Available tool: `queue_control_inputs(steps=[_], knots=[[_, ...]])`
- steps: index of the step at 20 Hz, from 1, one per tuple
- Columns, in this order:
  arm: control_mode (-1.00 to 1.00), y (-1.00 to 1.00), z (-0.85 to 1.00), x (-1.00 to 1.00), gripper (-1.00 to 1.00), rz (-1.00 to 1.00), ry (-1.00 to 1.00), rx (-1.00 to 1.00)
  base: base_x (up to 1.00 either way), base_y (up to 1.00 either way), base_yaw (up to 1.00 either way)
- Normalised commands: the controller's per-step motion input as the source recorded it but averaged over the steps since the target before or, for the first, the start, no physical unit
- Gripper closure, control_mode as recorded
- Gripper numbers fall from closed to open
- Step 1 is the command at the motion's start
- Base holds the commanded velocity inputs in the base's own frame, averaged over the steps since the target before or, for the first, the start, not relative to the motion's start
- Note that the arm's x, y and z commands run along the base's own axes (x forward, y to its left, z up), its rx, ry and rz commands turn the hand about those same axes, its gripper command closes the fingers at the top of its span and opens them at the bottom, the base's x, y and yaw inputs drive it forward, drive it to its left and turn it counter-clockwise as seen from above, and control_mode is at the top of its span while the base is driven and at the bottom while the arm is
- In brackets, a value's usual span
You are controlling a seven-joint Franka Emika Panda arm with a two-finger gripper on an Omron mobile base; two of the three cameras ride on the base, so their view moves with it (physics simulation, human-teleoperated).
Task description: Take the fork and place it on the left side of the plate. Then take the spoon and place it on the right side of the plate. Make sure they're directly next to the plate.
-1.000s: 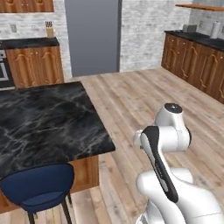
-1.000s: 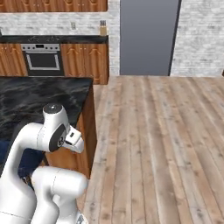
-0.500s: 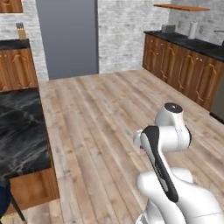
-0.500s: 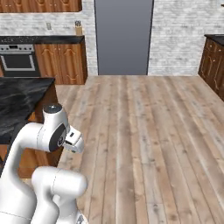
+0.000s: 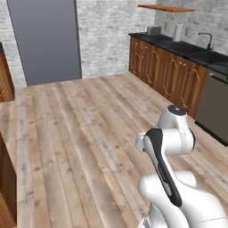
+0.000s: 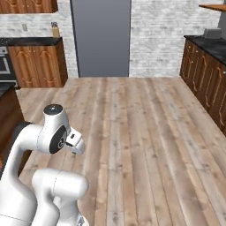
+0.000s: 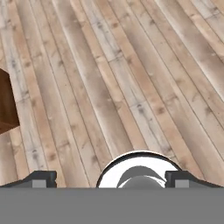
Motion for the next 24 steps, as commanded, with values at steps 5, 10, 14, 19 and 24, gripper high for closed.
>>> queue_control_inputs(steps=[5, 10, 14, 19, 24], knots=[[1.00, 0.00, 0.00, 0.00, -1.00, 0.00, 0.00, 0.00, 1.00, -1.00, -0.04], [1.00, 0.00, 0.00, 0.00, -1.00, 0.00, 0.00, 0.00, 1.00, -1.00, -0.01], [1.00, 0.00, 0.00, 0.00, -1.00, 0.00, 0.00, 0.00, 1.00, -0.93, -0.06], [1.00, 0.00, 0.00, 0.00, -1.00, 0.00, 0.00, 0.00, 1.00, -0.67, -0.12], [1.00, 0.00, 0.00, 0.00, -1.00, 0.00, 0.00, 0.00, 1.00, -0.25, -0.18]])
